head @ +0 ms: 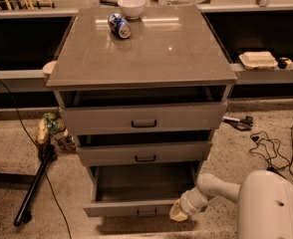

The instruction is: Close bottom drawer

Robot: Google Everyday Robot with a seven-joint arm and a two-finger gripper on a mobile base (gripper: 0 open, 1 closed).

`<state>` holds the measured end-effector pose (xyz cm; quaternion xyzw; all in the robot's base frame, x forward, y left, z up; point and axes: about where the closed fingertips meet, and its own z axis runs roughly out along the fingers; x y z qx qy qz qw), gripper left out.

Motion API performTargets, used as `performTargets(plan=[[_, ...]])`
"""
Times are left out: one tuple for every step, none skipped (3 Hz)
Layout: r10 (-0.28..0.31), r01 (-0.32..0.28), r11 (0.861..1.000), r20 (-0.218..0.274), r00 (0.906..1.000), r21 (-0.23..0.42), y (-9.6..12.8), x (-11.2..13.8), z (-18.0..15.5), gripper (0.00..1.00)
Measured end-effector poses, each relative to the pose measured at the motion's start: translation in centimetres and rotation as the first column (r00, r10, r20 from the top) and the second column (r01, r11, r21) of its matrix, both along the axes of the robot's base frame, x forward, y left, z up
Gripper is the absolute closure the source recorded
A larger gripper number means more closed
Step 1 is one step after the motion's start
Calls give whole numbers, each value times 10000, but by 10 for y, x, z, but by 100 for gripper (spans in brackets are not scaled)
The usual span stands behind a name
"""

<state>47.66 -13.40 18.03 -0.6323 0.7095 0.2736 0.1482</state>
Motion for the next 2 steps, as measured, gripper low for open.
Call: performTargets(plan=[[0,0,10000,0,10000,0,0,0,0,20],[1,-1,10000,-1,10000,1,0,0,0,0]])
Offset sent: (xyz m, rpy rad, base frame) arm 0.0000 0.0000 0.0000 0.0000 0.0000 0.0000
